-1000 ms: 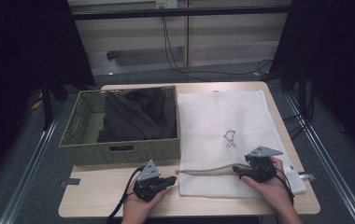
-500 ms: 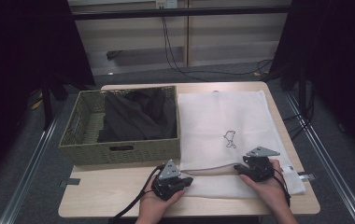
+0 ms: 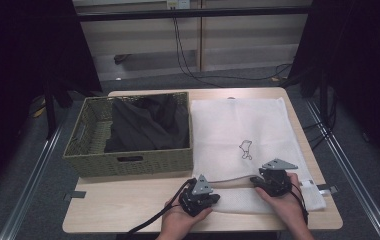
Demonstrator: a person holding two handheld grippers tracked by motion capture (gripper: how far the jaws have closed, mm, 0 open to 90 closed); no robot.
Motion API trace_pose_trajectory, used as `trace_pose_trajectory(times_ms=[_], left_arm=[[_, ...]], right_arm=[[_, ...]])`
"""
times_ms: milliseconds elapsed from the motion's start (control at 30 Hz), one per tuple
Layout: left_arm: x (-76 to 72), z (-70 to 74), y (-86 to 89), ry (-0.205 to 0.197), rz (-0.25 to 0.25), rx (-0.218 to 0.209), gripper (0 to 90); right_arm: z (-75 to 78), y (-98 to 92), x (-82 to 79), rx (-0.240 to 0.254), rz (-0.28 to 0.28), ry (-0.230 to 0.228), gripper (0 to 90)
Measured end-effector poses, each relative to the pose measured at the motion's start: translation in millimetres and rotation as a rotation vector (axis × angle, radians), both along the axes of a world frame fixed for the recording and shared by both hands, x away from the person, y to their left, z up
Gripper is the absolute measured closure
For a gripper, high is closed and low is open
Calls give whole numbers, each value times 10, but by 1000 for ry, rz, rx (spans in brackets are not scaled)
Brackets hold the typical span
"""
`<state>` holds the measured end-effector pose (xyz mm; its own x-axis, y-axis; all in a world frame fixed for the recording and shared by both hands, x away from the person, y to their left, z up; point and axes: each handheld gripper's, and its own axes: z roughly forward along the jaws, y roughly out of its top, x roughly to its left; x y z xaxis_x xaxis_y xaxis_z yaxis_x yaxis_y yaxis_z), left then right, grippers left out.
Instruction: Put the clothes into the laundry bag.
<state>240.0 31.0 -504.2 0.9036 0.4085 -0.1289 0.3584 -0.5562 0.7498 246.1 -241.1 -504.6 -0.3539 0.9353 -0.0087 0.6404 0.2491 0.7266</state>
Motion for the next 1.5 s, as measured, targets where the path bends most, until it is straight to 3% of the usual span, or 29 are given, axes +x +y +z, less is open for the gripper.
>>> trace_pose_trajectory(times_ms=[67, 133, 200, 233, 267, 300, 400, 433, 600, 633, 667, 700, 800, 900, 933, 967, 1000, 1033, 1067, 1133, 1200, 1267, 1300, 1333, 1367, 1400, 1433, 1467, 1500], left_arm=[[12, -14, 0, 15, 10, -16, 900], [31, -21, 14, 22, 10, -21, 900], [26, -23, 12, 20, 12, -24, 900], [9, -19, 6, 4, 13, -13, 900], [9, -19, 6, 4, 13, -13, 900], [6, -19, 10, 13, 17, -17, 900], [19, -21, 21, 22, 15, -21, 900], [19, -21, 22, 24, 15, -22, 900], [32, -26, 27, 27, 12, -28, 900], [34, -25, 28, 28, 12, -28, 900], [35, -22, 33, 29, 16, -24, 900], [35, -22, 33, 29, 16, -24, 900], [33, -22, 34, 28, 27, -21, 900], [79, -22, 68, 8, 63, -18, 900], [115, -22, 97, 21, 82, -20, 900], [179, -20, 140, 55, 99, -23, 900], [179, -20, 140, 55, 99, -23, 900], [194, -24, 143, 66, 100, -34, 900], [194, -24, 143, 66, 100, -34, 900], [186, -29, 146, 67, 109, -40, 900], [191, -29, 164, 68, 105, -43, 900], [122, 12, 217, -6, 106, -94, 900], [103, 35, 255, -26, 96, -136, 776], [104, 50, 293, -17, 93, -176, 776], [111, 85, 363, -11, 100, -197, 671], [111, 85, 363, -11, 100, -197, 620], [125, 100, 399, 0, 87, -221, 544], [142, 119, 438, 8, 74, -241, 544], [151, 166, 503, -5, 64, -276, 435]], right_arm=[[4, 12, -4, 6, 0, 10, 476], [14, -10, 8, -8, 55, 3, 432], [20, -19, 2, -14, 56, 5, 420], [19, -32, -4, -55, 52, -2, 385], [19, -32, -4, -55, 52, -2, 385], [19, -30, -7, -92, 39, -21, 360], [18, -17, 3, -132, 25, -43, 349], [16, -2, 10, -139, -3, -51, 349], [8, -10, 90, -141, -41, -59, 393], [11, -18, 104, -134, -46, -54, 422], [25, -35, 118, -97, -48, -42, 515], [25, -35, 118, -97, -48, -42, 515], [94, -92, 127, -66, -16, -45, 650], [271, -194, 143, -41, -12, -85, 724], [343, -227, 158, -27, -17, -98, 759], [502, -308, 196, 18, 4, -111, 804], [502, -308, 196, 18, 4, -111, 804], [596, -342, 209, 51, 22, -112, 856], [596, -342, 209, 51, 22, -112, 856], [634, -361, 191, 97, 46, -109, 889], [577, -345, 158, 114, 59, -91, 892], [485, -305, 128, 90, 66, -73, 894], [422, -269, 116, 52, 74, -52, 894], [422, -269, 116, 52, 74, -52, 894], [393, -282, 113, 91, 78, -63, 895], [377, -296, 120, 114, 80, -65, 894], [359, -301, 128, 129, 77, -65, 894], [359, -301, 128, 129, 77, -65, 894], [320, -310, 136, 143, 86, -62, 894]])
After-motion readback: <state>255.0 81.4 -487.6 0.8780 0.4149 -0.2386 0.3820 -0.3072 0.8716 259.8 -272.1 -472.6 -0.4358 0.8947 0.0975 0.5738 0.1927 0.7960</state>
